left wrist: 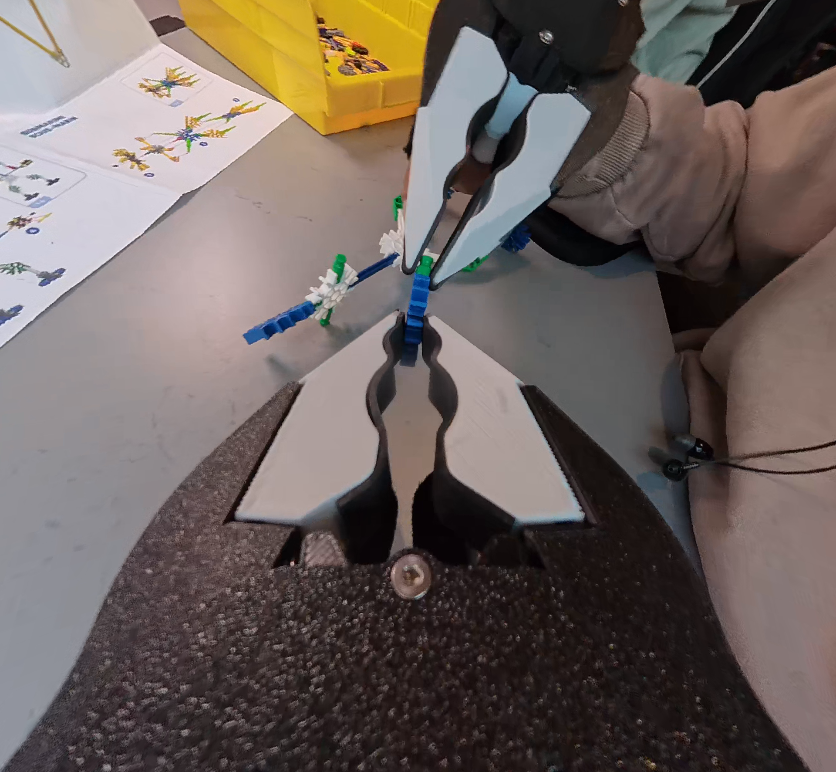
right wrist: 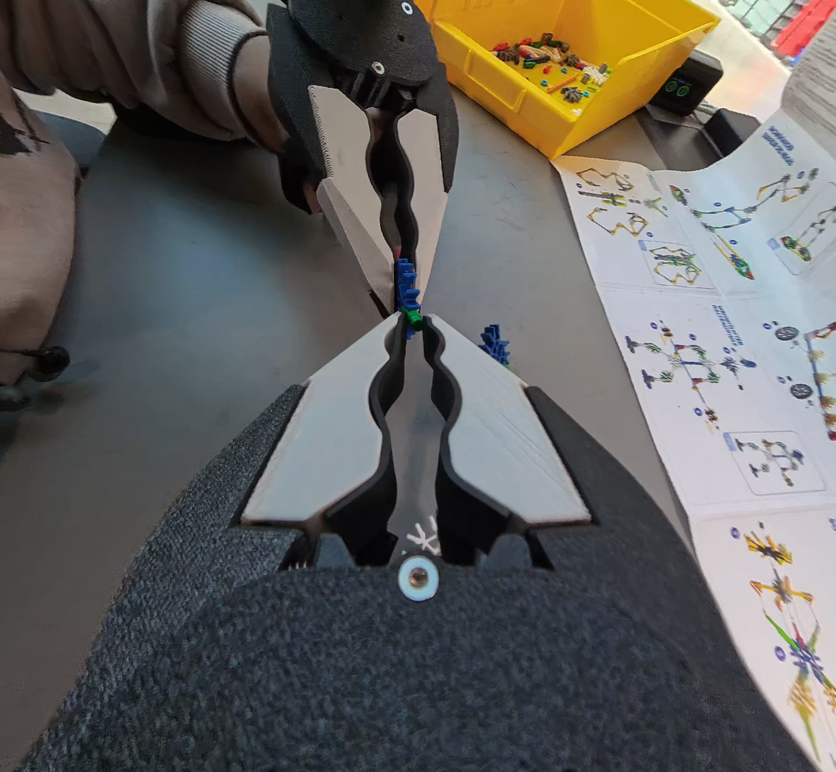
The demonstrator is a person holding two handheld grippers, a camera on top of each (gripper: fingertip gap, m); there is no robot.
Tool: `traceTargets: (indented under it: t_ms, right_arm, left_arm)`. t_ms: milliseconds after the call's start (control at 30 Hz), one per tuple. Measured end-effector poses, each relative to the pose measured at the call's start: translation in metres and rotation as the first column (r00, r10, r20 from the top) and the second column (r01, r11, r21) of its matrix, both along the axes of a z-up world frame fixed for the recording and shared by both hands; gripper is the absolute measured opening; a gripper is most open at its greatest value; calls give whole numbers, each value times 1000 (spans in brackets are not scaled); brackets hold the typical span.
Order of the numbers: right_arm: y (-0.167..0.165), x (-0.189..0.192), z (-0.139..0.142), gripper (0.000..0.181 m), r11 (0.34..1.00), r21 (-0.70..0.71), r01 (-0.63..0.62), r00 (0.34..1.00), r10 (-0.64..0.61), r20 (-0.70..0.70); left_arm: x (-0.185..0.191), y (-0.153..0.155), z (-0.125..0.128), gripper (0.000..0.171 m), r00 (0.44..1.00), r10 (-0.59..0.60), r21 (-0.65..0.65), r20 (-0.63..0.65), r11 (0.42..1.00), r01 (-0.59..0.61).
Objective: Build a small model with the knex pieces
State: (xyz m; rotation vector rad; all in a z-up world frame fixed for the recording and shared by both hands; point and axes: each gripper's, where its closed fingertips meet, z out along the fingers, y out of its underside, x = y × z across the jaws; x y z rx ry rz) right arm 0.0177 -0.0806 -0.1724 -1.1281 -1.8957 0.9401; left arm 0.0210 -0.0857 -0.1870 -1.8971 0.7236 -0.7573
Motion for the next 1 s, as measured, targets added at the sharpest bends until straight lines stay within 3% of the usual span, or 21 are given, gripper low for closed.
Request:
traceTargets:
  t_ms: [100,233,500,800,900,1000]
  right_arm:
    - [11,-9,-2,5,986,140,95,995,-91,-35]
    - [21,-18,-4,5,912,362,195,981,-177,-82]
    - [38,-29,-8,5,774,546,319,947,-287,-147]
    - [39,-42,-14,7,717,600,355,931,-330,-157]
    - [35,-51,-19,7,730,582,358,927,-355,-125]
    - [30,-60,-23,7,741,547,388,909,-405,-96]
  left_arm:
    - [-9,11,-2,6,994,96,-45,48,995,-94]
    - [-20,23,-3,7,975,192,-101,113,978,-181]
    - [-31,42,-6,6,901,354,-242,249,924,-296]
    - [-46,43,-9,8,739,598,-323,310,797,-510]
    - [-55,38,-15,7,685,669,-353,290,740,-573]
    - [-65,32,-19,7,674,713,-319,193,696,-644]
